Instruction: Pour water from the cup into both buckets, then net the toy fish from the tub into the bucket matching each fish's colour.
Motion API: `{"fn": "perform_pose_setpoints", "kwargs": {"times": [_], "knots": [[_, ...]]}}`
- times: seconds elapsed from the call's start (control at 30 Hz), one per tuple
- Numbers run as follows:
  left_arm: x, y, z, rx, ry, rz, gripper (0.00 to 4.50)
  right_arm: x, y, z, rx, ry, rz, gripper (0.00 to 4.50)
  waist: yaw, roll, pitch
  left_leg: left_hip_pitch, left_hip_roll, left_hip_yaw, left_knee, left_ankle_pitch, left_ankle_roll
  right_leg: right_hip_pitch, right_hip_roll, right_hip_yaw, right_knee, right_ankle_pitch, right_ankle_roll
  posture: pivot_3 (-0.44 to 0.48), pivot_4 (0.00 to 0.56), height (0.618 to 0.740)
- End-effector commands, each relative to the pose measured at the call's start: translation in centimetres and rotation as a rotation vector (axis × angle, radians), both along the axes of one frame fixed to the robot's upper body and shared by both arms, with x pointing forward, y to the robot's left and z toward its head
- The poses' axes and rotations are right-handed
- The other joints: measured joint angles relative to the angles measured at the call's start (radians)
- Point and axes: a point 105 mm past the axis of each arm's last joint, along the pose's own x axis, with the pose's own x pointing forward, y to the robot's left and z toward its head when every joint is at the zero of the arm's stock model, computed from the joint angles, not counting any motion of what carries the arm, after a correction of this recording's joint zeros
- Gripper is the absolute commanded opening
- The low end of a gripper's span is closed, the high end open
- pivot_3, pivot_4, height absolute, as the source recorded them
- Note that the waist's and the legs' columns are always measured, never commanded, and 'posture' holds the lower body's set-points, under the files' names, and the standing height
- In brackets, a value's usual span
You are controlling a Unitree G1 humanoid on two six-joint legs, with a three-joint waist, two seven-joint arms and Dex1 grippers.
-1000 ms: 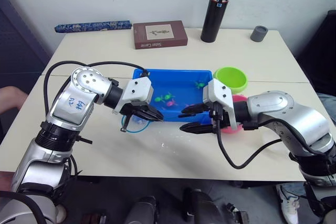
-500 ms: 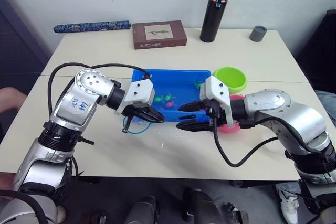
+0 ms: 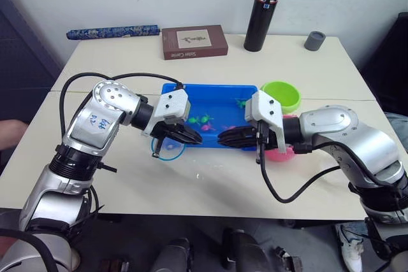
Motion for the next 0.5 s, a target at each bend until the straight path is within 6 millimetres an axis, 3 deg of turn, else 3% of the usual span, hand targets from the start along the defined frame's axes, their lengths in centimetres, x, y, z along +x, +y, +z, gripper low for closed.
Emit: {"fn": "perform_pose_setpoints", "kwargs": {"times": [0.03,0.17,0.27,0.43,0.5], "knots": [[-0.1,0.0,3.9,-0.187,0.015,0.033,1.41,0.1,-1.8,2.1,-0.045,-0.141,-0.046,0.00,0.002,0.000,0.000,-0.001,0.000,0.000,0.001,0.000,0.000,0.000,0.000,0.000,0.000,0.000,0.000,0.000,0.150,0.740],[-0.1,0.2,4.9,-0.321,-0.035,0.104,3.08,1.0,-5.3,3.5,-0.164,-0.252,-0.129,0.00,0.001,0.001,0.000,-0.001,0.000,-0.001,0.001,0.000,0.000,0.000,-0.001,0.000,0.000,0.000,0.000,0.000,0.150,0.740],[-0.7,0.7,3.7,-0.365,-0.006,0.155,4.48,2.5,-7.9,3.8,-0.357,-0.392,-0.153,0.00,-0.003,0.001,0.000,0.000,0.000,0.000,0.001,0.000,0.000,0.001,0.000,0.000,0.000,0.000,0.000,0.000,0.150,0.740],[-0.7,1.7,0.9,-0.316,0.029,0.244,4.48,5.0,-10.0,4.8,-0.473,-0.534,-0.202,0.00,-0.012,0.001,0.001,0.002,0.000,0.002,0.001,0.000,-0.001,-0.001,0.001,0.003,-0.001,0.000,0.000,0.000,0.150,0.740],[-0.3,2.4,-1.0,-0.269,0.022,0.303,4.48,6.0,-11.0,4.0,-0.639,-0.643,-0.139,0.00,-0.012,0.002,0.001,0.002,0.000,0.003,0.001,0.000,-0.002,-0.001,0.001,0.004,-0.001,0.000,0.000,0.000,0.150,0.740]]}}
